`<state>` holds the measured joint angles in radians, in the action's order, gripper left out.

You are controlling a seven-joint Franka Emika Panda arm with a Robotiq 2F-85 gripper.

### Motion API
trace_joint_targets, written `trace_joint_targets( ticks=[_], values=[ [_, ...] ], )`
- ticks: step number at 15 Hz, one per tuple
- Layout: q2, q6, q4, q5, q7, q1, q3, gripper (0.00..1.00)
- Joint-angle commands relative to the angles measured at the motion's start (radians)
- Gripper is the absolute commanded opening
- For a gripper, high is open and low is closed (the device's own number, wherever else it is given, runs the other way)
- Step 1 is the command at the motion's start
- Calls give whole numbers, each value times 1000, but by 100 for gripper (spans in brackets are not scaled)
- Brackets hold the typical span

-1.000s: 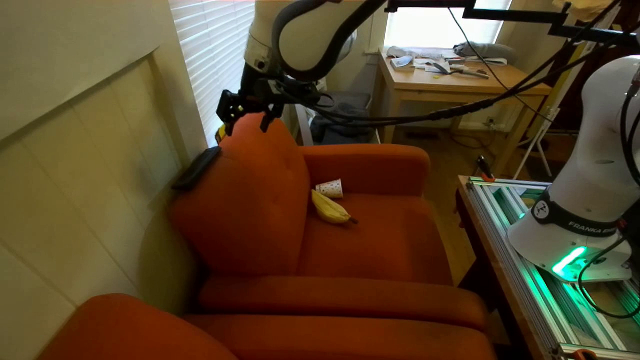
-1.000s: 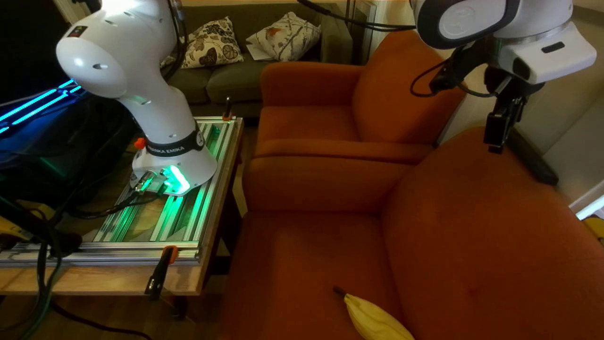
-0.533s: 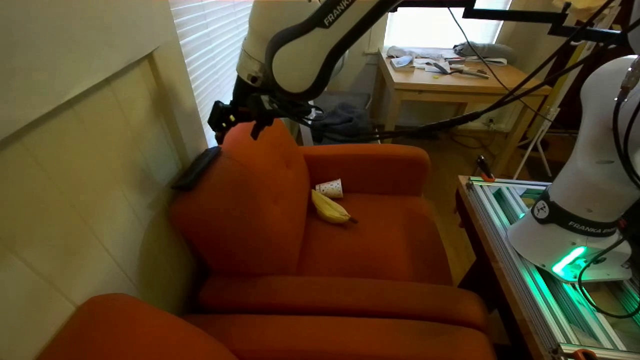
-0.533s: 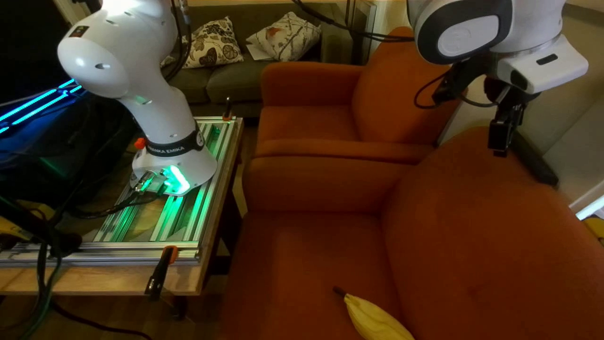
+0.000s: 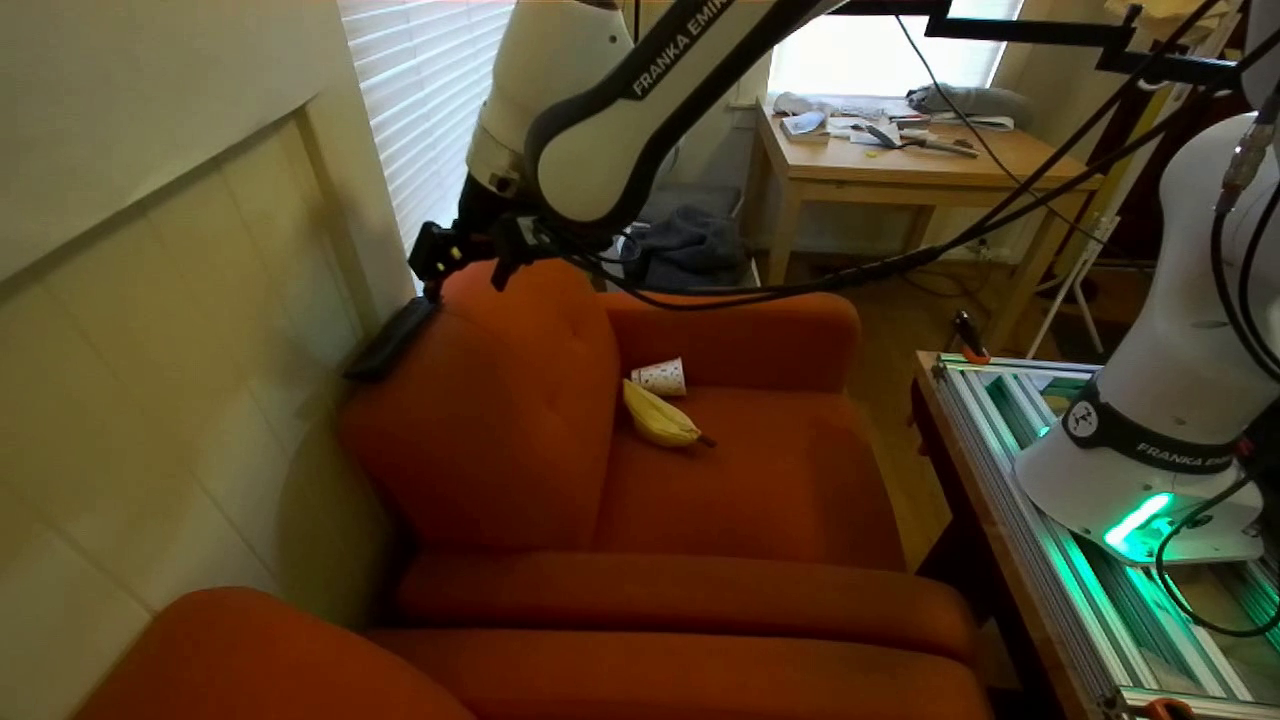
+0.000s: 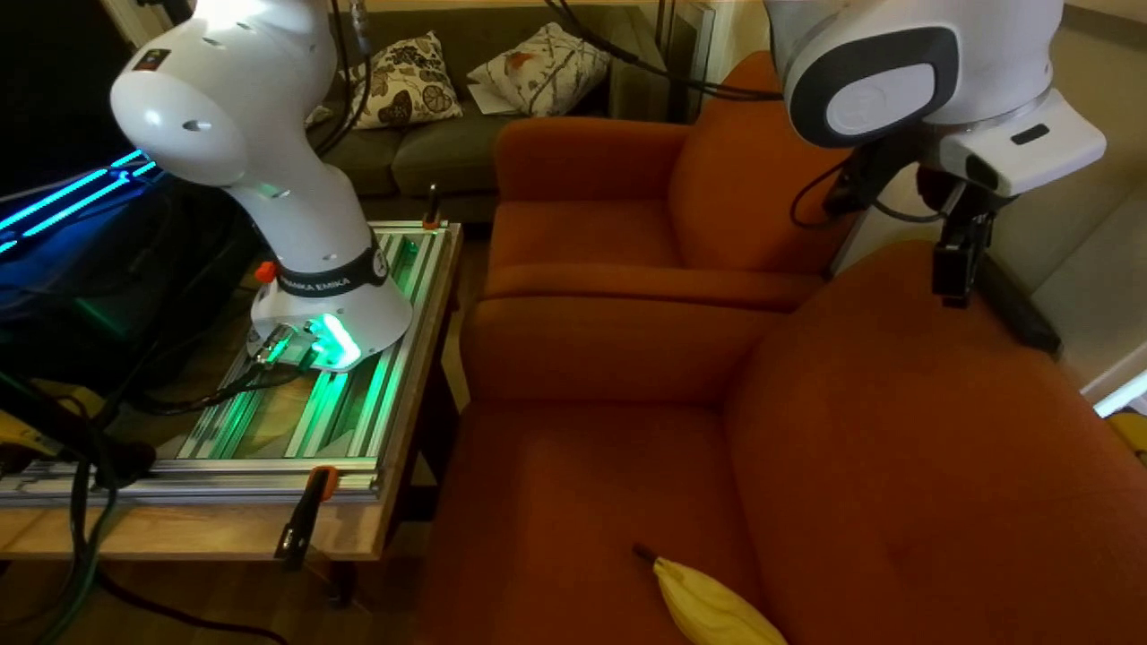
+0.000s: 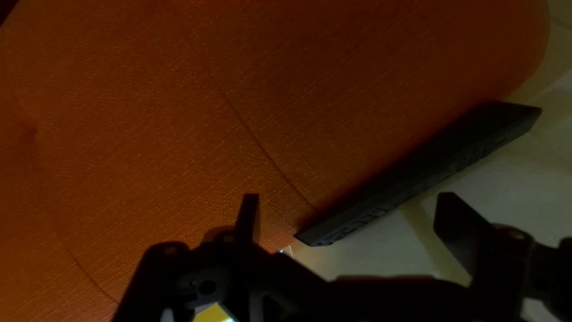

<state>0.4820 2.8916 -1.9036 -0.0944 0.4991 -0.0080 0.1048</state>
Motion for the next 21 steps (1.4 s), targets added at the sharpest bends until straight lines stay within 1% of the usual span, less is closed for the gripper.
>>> trace_joint_targets(
  ticks=[1,9,21],
  values=[
    [40,34,37,-39,-47,7,0,100],
    [89,48,81,-48,-79,7,-8,100],
    [167,66,172,-57,-90,16,-14,100]
  ],
)
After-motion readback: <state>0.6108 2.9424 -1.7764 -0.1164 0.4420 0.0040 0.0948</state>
